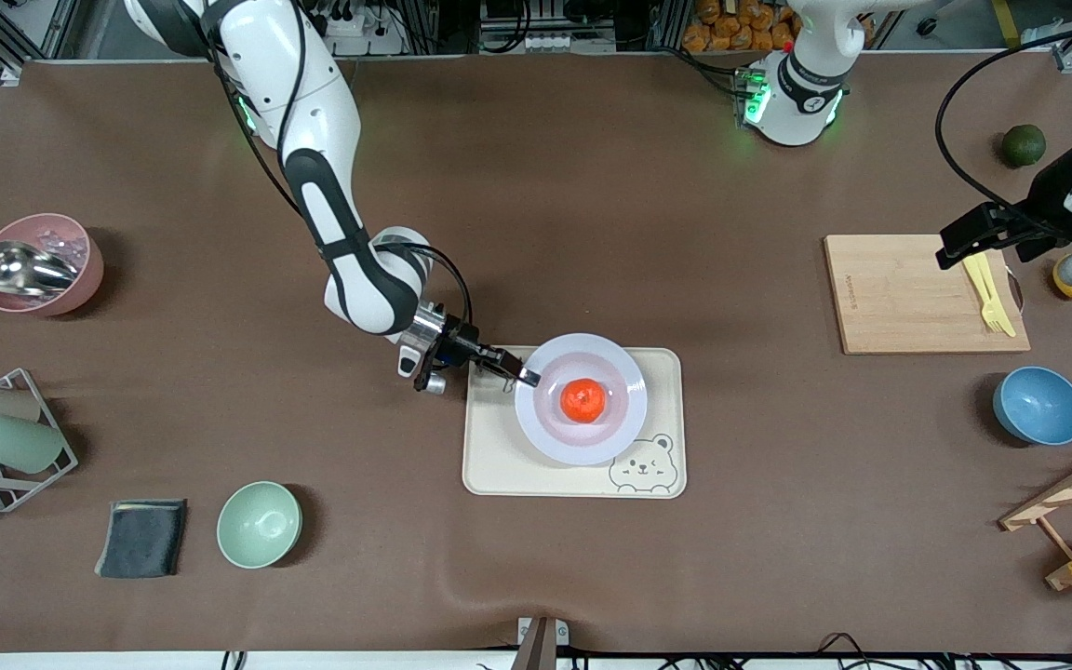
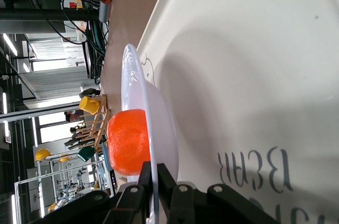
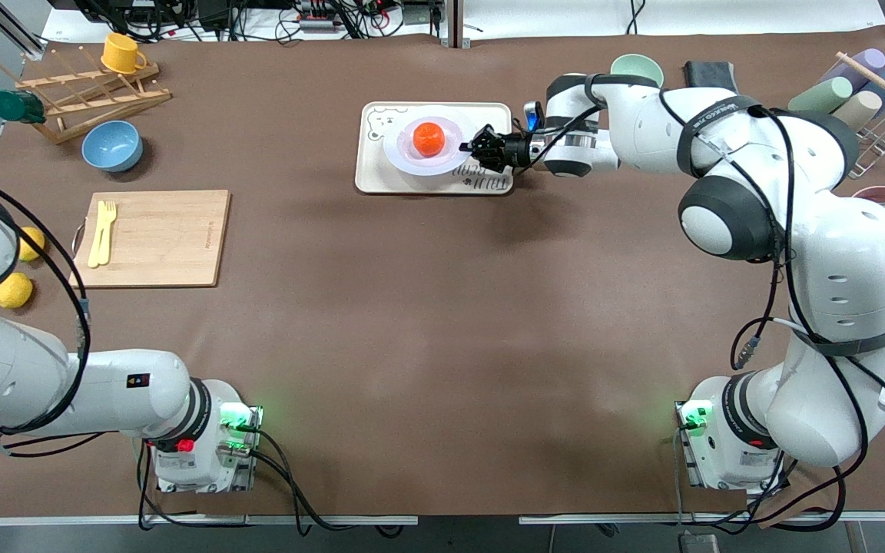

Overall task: Place orange and plate with both arms
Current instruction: 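Slide the plate with the right gripper onto the bear tray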

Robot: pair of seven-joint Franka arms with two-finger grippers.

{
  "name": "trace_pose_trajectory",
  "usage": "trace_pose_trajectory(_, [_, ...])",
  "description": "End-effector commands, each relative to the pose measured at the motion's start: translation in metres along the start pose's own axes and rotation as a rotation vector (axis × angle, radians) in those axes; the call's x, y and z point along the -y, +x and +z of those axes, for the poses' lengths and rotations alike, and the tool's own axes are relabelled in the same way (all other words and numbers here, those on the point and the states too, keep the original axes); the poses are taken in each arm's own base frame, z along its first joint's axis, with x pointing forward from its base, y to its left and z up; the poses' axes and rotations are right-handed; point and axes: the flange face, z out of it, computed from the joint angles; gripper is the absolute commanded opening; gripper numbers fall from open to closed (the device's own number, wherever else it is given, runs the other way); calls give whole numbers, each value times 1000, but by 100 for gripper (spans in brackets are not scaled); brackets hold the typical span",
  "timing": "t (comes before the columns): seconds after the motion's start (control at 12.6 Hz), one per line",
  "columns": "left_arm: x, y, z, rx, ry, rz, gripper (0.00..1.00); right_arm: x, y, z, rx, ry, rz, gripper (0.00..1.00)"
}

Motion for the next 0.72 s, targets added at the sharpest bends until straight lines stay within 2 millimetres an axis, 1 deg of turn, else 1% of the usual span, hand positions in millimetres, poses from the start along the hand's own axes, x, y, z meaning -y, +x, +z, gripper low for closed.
trace_pose_trajectory(0.0, [-1, -1, -1, -7, -11, -8, 100, -1, 7, 4, -12, -9, 2, 0])
trace_pose_trajectory(0.32, [-1, -1, -1, -7, -11, -8, 100, -1, 9, 3, -25, -53, -27, 0])
trace_pose_trajectory(0.4, [-1, -1, -1, -7, -9, -8, 100, -1, 10, 3, -27, -54, -25, 2])
trace_pose_trajectory(0.48, [-1, 0, 1, -4, -9, -8, 100, -1, 8, 3, -20, -62, -20, 15])
trace_pose_trajectory(0.64, [-1, 0, 2, -3, -9, -8, 100, 1, 12, 1, 8, -91, -24, 40])
